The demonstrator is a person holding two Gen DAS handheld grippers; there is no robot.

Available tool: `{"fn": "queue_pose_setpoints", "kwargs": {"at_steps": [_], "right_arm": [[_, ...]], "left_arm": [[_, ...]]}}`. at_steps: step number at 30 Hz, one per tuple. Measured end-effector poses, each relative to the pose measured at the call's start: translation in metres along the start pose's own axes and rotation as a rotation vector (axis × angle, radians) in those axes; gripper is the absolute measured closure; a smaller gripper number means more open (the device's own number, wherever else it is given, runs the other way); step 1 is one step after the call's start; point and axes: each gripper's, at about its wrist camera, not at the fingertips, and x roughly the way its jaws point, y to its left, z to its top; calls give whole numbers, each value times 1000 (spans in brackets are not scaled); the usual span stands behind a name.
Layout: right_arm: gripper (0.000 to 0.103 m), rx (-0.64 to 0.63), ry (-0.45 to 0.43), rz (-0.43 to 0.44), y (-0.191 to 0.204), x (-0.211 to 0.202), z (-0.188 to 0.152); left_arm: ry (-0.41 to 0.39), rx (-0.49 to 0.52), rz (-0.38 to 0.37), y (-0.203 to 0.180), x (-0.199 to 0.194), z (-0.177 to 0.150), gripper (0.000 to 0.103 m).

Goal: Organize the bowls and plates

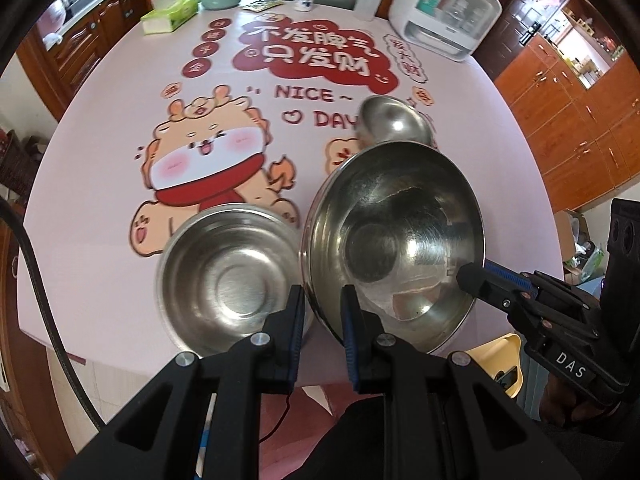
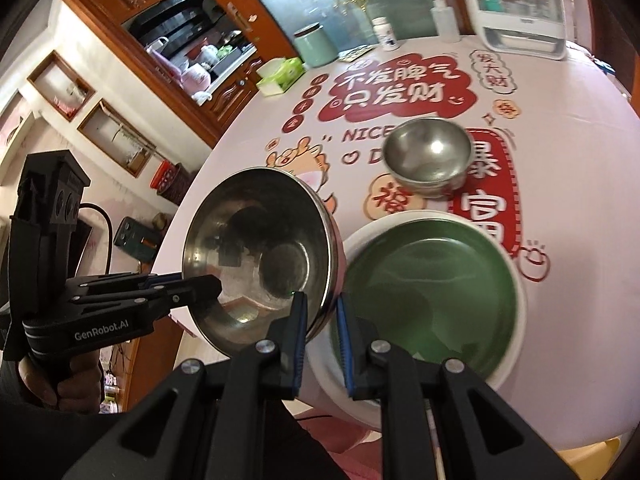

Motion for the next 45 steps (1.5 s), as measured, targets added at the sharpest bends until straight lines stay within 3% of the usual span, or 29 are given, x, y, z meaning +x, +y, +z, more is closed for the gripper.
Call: {"fn": "queue_pose_setpoints", "kwargs": {"at_steps": [19,45], "right_arm": [[88,50,75,-3,49,63,-8],[88,142,139,-74,59,100,-15]], "left_arm": [[94,-8,22,76,19,-4,87],[201,40,12,103,54,-1,85]]}}
